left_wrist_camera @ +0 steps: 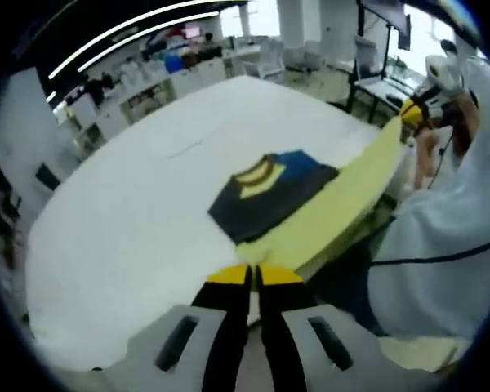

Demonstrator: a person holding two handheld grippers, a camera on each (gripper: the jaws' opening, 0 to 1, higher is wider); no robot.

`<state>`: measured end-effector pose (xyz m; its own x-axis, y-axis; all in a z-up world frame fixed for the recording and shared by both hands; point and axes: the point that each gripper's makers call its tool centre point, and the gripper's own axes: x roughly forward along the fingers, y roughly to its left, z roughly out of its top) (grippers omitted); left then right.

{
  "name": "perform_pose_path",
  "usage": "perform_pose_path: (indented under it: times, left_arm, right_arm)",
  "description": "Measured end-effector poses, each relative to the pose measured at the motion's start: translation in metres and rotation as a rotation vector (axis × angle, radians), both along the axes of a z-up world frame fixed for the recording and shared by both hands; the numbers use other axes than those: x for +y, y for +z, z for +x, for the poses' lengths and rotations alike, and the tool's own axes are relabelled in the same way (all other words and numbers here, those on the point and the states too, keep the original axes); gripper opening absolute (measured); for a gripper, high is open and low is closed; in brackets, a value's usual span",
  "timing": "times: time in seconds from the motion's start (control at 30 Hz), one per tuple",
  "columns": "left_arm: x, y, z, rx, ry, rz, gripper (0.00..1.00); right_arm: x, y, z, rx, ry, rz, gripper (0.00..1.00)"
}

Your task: Fold the garment on the visible template until the final outline fits inside the template.

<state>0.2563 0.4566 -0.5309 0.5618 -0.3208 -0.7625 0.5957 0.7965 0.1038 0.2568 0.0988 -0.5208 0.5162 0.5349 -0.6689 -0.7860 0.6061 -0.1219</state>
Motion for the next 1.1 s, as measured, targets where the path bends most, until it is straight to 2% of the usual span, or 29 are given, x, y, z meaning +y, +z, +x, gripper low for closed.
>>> perform_pose_path:
  times: [0.63, 0.9, 1.1]
  left_arm:
    - [0.001, 0.018, -0.003, -0.073, -0.005, -0.069, 0.00]
    - [-0.001, 0.003, -0.001, -0.032, -0.006, -0.055, 0.00]
    - [-0.003, 0.003, 0.004, -0.035, -0.010, -0.059, 0.00]
  right_arm:
    - [-0.001, 0.020, -0.012, -0.039, 0.029, 0.022, 0.01]
    - [0.002, 0.007, -0.010, -0.010, 0.035, 0.009, 0.01]
    - [-0.001, 0.002, -0.004, -0.005, 0.016, 0.005, 0.02]
